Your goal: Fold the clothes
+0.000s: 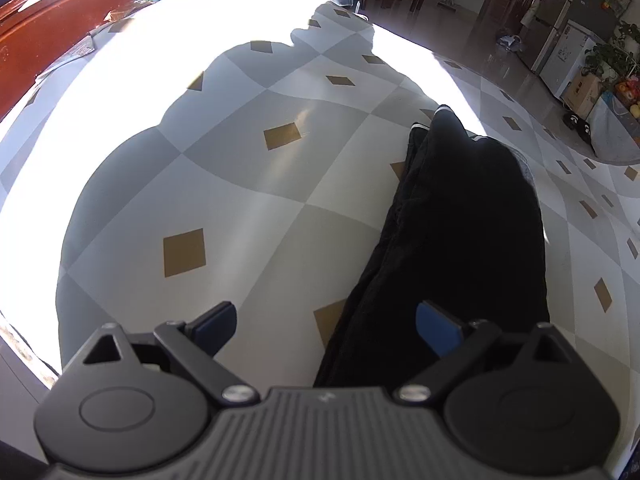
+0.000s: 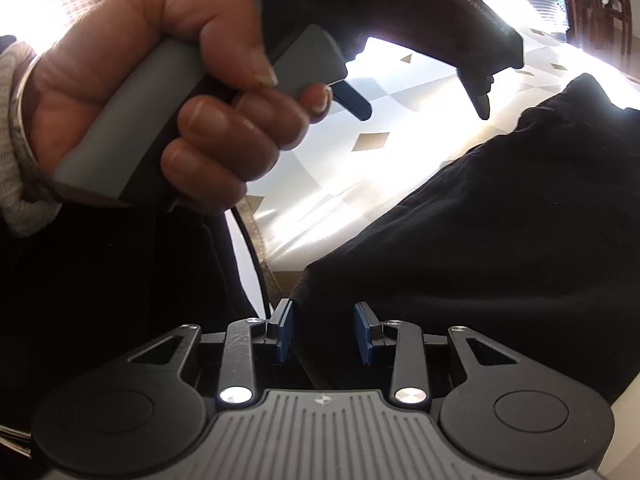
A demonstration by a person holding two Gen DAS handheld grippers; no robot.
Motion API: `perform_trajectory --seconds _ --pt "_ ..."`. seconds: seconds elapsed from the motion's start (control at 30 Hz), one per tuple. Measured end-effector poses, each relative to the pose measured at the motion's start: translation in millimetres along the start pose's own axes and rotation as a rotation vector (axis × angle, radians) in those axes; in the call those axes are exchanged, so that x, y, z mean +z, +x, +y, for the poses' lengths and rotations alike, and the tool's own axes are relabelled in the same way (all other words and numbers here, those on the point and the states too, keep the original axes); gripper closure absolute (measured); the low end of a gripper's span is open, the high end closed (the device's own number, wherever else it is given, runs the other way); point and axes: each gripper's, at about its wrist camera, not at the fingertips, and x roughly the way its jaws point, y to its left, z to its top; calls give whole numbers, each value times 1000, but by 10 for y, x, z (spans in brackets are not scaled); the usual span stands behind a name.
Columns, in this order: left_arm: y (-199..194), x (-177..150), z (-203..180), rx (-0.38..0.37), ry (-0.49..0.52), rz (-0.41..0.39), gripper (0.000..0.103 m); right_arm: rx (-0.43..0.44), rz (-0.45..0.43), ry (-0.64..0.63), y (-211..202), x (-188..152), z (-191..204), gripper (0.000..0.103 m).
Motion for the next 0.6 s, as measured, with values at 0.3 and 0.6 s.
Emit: perform_trajectory --seconds 0.3,0.6 --pt "114 -55 -217 -2 49 24 5 -294 -125 112 -275 -18 -302 65" --pt "239 -153 -520 -12 126 48 5 -418 -62 138 -400 -159 -358 60"
